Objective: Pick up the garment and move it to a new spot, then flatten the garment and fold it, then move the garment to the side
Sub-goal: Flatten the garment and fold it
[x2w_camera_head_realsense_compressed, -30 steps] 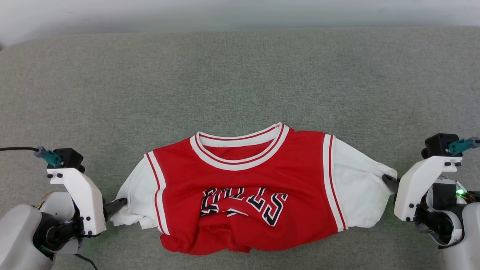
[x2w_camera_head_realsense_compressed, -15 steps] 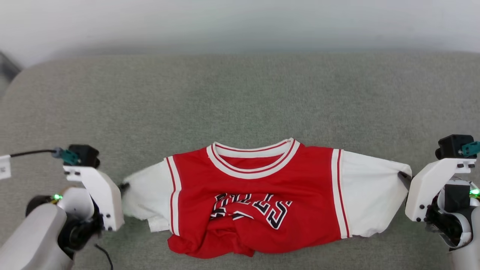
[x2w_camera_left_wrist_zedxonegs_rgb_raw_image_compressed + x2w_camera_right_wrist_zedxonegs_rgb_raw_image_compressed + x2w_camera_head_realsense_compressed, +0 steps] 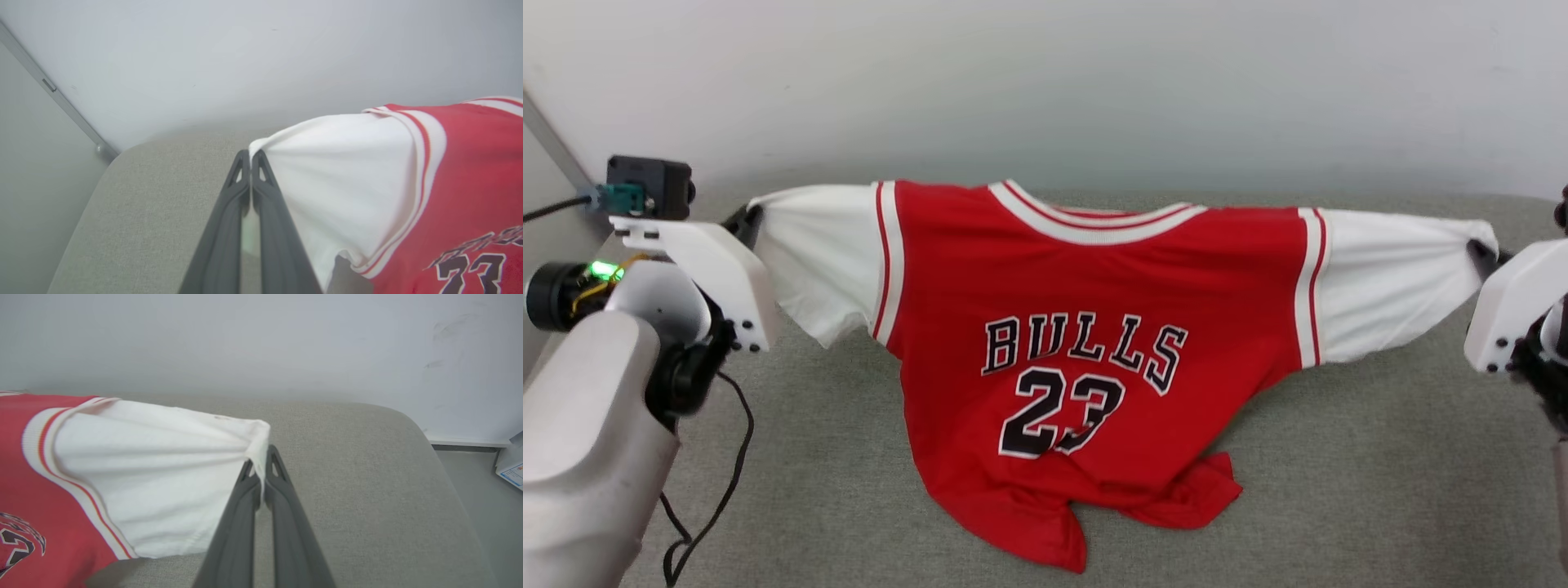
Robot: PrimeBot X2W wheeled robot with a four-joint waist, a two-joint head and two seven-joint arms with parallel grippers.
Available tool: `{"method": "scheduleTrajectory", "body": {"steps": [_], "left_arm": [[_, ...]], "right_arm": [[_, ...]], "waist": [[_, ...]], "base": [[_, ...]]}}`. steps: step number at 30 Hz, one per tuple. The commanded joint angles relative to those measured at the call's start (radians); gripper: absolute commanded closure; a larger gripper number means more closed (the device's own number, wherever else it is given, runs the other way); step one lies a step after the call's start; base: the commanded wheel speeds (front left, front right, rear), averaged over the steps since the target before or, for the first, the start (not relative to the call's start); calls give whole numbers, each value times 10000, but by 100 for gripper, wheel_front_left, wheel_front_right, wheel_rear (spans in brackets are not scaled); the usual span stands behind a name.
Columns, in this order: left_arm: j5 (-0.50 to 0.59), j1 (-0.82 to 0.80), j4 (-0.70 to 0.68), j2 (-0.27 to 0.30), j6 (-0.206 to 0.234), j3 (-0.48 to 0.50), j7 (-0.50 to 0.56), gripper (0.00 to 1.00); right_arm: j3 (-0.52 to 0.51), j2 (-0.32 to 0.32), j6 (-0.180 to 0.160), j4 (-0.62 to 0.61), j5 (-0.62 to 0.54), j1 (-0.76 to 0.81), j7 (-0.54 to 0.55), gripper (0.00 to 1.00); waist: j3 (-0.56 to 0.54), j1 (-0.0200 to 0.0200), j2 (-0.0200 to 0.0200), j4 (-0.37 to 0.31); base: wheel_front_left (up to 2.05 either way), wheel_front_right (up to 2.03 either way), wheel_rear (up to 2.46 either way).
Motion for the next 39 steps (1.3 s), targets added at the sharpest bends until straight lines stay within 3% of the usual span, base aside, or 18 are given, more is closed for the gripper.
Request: {"method": "scheduleTrajectory", "body": {"steps": [1, 10, 23, 29, 39], "left_arm": [[94, -247, 119, -17, 51, 48, -108, 100], [569, -3144, 1363, -315, -231, 367, -1234, 100], [658, -7043, 2298, -49, -669, 1432, -3484, 100], [807, -8078, 2304, 114, -821, 1574, -4125, 100], [607, -8266, 1943, 104, -779, 1610, -3974, 100]], "right_arm": [[-37, -115, -14, 82, -59, -287, -82, 100], [361, -431, -14, 847, -553, -3521, -946, 100], [282, -302, -15, 1898, -1431, -8377, -2926, 100], [336, -213, -15, 2211, -1526, -9749, -3957, 100], [791, -120, -14, 2605, -1296, -10478, -4170, 100]], "waist": [[53, 1, 0, -40], [1412, 1, 0, -243], [3960, 1, 0, -609], [4716, 1, 0, -738], [6028, 1, 0, -821]], "base": [[0, 0, 0], [0, 0, 0], [0, 0, 0], [0, 0, 0], [0, 0, 0]]}}
